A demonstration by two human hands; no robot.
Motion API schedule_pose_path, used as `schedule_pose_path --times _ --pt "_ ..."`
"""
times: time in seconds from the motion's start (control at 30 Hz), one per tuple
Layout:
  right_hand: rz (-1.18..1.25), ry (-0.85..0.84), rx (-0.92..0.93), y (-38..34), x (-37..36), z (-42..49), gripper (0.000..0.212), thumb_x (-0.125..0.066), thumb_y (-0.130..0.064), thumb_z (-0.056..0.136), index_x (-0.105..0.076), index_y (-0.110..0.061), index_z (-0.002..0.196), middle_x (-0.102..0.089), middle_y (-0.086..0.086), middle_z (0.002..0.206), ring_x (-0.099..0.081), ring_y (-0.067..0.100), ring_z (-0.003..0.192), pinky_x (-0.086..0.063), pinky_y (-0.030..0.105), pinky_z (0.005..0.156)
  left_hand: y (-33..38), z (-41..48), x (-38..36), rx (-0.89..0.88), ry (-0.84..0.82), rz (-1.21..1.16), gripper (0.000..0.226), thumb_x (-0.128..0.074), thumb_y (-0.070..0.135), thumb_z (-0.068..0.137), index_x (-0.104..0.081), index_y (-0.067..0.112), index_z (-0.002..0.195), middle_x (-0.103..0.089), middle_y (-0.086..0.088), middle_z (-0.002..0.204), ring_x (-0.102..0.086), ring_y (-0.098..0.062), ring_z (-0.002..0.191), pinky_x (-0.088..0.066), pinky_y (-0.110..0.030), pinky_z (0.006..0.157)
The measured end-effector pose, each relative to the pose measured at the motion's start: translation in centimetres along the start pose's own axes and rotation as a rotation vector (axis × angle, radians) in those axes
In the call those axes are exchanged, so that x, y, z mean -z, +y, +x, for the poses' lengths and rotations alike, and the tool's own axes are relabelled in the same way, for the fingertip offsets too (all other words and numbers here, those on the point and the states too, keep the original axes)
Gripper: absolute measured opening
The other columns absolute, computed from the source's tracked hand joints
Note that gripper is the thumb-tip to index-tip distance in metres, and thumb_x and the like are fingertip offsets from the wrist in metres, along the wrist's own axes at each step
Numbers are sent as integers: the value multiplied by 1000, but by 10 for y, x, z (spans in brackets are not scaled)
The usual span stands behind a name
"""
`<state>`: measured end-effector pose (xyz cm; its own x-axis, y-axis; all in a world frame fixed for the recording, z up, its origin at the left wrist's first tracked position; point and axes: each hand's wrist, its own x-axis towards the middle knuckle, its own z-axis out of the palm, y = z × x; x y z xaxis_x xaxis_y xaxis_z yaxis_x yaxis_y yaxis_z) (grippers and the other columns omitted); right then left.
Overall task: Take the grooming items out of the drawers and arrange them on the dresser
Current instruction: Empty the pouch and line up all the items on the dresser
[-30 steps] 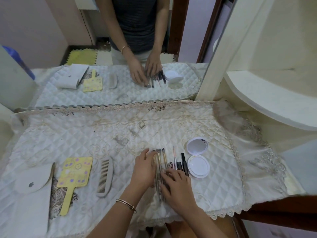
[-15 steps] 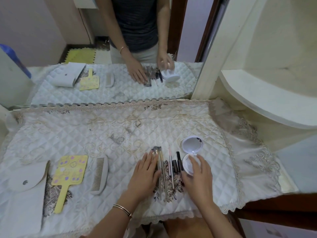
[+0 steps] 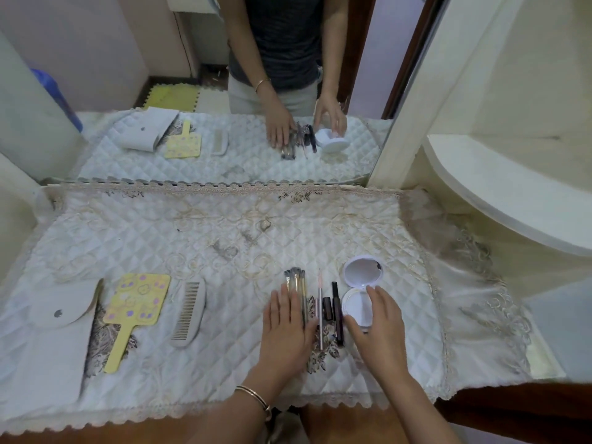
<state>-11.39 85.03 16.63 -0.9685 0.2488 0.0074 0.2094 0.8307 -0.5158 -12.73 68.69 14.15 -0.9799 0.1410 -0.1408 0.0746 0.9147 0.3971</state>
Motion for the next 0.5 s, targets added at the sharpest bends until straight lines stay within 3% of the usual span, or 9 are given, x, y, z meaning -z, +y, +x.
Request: schedule_pose_path --times 0.03,0.13,0.2,0.27,0.33,0.37,0.43,0.5 --pt "-18 50 53 -3 -3 1 55 -67 -24 80 -50 -5 128 -53 16 131 -46 30 124 -41 46 104 -1 -1 3 13 44 9 79 14 63 79 13 12 139 16 -6 149 8 -26 143 27 -26 108" --pt "22 85 225 -26 -14 3 44 -60 -21 77 -57 -5 118 -62 13 118 -48 22 114 -45 39 99 -22 -11 15 35 -8 -91 80 23 66 68 23 20 134 27 4 145 25 -14 138 26 -23 109" --pt "78 4 295 -49 -27 -1 42 -60 -19 75 -60 -6 115 -64 11 114 -45 15 110 -44 33 97 -48 -17 29 68 88 -33 84 17 64 77 7 12 142 3 -4 153 11 -16 142 10 -25 114" --pt "47 -99 368 -72 -46 -8 42 -60 -22 73 -62 -8 113 -65 10 112 -49 14 108 -49 37 93 -78 -26 47 156 116 -20 81 8 57 87 -21 5 142 -26 -12 150 -9 -21 142 0 -26 112" --pt "-15 -206 452 -98 -62 -17 47 -49 -33 77 -61 -11 116 -63 8 120 -53 19 114 -53 43 91 -112 -37 65 207 142 -19 81 6 59 86 -23 9 143 -18 -6 152 -7 -19 142 1 -27 113" --pt "-30 -276 481 -112 -70 -21 56 -38 -41 78 -56 -13 123 -56 8 130 -48 22 123 -49 44 97 -129 -42 74 245 156 -19 77 0 57 87 -27 11 142 -18 -6 152 -11 -22 141 -6 -33 115" --pt "-21 -484 506 -142 -82 -28 78 -16 -53 73 -34 -19 141 -27 5 153 -22 20 142 -22 39 118 -157 -51 93 316 179 -15 65 -18 45 88 -42 6 134 -33 -20 146 -30 -38 136 -29 -49 108" --pt "-40 -577 546 -172 -98 -33 85 -8 -58 69 -16 -22 146 -4 1 158 -3 17 146 1 28 115 -180 -56 107 361 129 -19 69 -17 43 84 -42 3 134 -29 -27 146 -28 -44 135 -30 -55 106"
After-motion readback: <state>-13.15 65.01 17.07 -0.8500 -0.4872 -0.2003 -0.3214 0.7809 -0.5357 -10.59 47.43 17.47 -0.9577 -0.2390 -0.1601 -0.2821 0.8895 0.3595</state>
